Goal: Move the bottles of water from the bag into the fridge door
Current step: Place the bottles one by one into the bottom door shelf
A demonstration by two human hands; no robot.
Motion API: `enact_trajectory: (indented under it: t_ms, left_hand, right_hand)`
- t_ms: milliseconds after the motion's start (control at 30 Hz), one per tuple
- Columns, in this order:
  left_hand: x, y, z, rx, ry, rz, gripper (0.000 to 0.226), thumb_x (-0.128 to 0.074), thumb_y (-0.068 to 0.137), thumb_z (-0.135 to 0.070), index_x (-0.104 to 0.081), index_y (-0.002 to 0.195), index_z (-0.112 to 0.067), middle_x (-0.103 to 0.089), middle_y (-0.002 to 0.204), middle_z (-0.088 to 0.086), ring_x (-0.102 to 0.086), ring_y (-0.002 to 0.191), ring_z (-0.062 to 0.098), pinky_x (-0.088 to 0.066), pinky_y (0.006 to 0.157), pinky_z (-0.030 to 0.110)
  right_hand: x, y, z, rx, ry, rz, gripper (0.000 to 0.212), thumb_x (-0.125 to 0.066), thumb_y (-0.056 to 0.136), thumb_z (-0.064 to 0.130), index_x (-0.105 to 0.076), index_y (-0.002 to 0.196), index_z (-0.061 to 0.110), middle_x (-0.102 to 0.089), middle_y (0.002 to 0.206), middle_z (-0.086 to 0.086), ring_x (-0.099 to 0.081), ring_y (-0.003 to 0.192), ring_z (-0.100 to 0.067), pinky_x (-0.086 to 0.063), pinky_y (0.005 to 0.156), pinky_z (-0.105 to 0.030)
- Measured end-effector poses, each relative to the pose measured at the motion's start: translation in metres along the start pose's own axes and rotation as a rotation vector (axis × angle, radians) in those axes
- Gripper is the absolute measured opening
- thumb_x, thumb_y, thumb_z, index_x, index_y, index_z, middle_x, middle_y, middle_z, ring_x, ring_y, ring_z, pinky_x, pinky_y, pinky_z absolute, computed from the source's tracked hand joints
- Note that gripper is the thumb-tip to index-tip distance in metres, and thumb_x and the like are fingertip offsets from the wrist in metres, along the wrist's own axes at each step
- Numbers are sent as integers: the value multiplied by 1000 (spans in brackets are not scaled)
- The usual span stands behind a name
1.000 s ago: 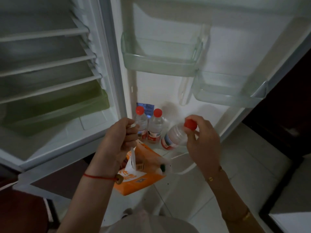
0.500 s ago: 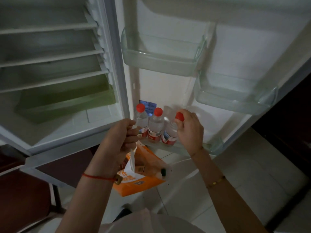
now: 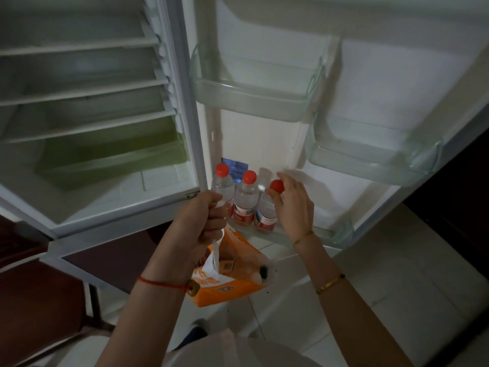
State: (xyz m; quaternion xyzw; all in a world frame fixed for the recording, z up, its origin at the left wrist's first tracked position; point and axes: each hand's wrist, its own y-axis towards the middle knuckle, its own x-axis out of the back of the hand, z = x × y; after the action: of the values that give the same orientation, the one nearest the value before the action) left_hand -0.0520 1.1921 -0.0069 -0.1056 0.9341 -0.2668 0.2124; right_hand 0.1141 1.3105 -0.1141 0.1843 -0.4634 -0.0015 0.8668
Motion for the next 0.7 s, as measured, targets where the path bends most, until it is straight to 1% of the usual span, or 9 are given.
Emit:
enact_trajectory:
  t_ms: [100, 200, 233, 300, 367, 467, 533, 600, 700]
  left_hand:
    - [-6, -4, 2, -3, 25, 21, 27, -33, 96, -17, -36, 69, -19, -24, 42, -10, -18, 27, 1, -12, 29, 10]
    - [-10, -7, 7, -26, 33, 14, 28, -32, 96, -17, -35, 68, -20, -23, 42, -10, -17, 27, 1, -11, 29, 10]
    - [-12, -9, 8, -35, 31, 19, 26, -32, 96, -17, -36, 70, -20, -23, 41, -10, -17, 27, 1, -12, 29, 10]
    - [-16, -12, 11, -38, 30, 22, 23, -32, 96, -18, -38, 74, -19, -24, 41, -10, -18, 27, 1, -14, 28, 10]
    - [-20, -14, 15, -43, 37, 18, 22, -33, 96, -19, -40, 75, -19, -24, 41, -10, -19, 27, 1, -15, 28, 10]
    - [-23, -18, 18, -45, 25, 29, 21, -33, 96, -19, -41, 76, -18, -24, 41, -11, -19, 27, 1, -15, 27, 10]
    - [-25, -19, 21, -51, 14, 36, 22, -33, 96, -19, -42, 76, -16, -25, 41, -11, -19, 27, 1, -15, 27, 10]
    - [-25, -21, 22, -59, 32, 28, 21, -33, 96, -19, -43, 78, -16, -26, 41, -11, -20, 27, 1, -16, 27, 11]
    - [-27, -23, 24, -65, 42, 19, 22, -33, 95, -18, -41, 75, -17, -25, 41, -10, -19, 27, 1, -14, 28, 10]
  right_hand:
    - [0, -17, -7, -71, 180, -96, 67, -62, 85, 53, -39, 135, 14, -46, 135, -5, -52, 113, -18, -51, 79, -29]
    - [-7, -50, -22, -122, 178, -234, 37, -63, 88, 44, -47, 104, 15, -52, 99, 0, -53, 83, -14, -40, 63, -20]
    - [-13, -63, -30, -144, 160, -186, 26, -63, 88, 38, -49, 92, 16, -53, 87, 0, -52, 74, -15, -35, 59, -19]
    - [-29, -85, -50, -231, 140, 70, 20, -62, 89, 30, -52, 78, 17, -60, 75, -3, -55, 69, -19, -35, 55, -19]
    - [-46, -101, -64, -276, 38, 421, 20, -60, 88, 31, -60, 79, 13, -68, 84, -8, -60, 78, -22, -44, 65, -26]
    - [-54, -116, -69, -214, -87, 774, 38, -47, 79, 44, -61, 86, 10, -69, 103, -17, -63, 91, -29, -37, 71, -26]
    - [-55, -123, -69, -237, -43, 887, 48, -53, 84, 45, -65, 107, 5, -68, 113, -17, -64, 103, -31, -41, 74, -26]
    - [-58, -130, -72, -292, 36, 931, 47, -63, 88, 31, -56, 128, 7, -63, 125, -14, -60, 115, -28, -45, 84, -26]
    - [-57, -137, -75, -286, 56, 949, 51, -60, 88, 20, -49, 137, 11, -58, 133, -15, -56, 120, -29, -47, 96, -30]
